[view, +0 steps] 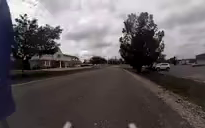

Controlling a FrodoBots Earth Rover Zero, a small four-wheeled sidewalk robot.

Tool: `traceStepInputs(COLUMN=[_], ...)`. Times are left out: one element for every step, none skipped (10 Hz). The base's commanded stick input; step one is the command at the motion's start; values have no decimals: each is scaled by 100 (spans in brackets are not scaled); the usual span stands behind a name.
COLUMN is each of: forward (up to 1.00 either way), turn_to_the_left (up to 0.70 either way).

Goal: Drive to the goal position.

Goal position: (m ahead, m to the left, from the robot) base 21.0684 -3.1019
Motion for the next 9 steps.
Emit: traceStepInputs(forward=[60,60,60,56,45,45,5,45,45], turn_to_the_left=[0,0,0,0,0,0,0,0,0])
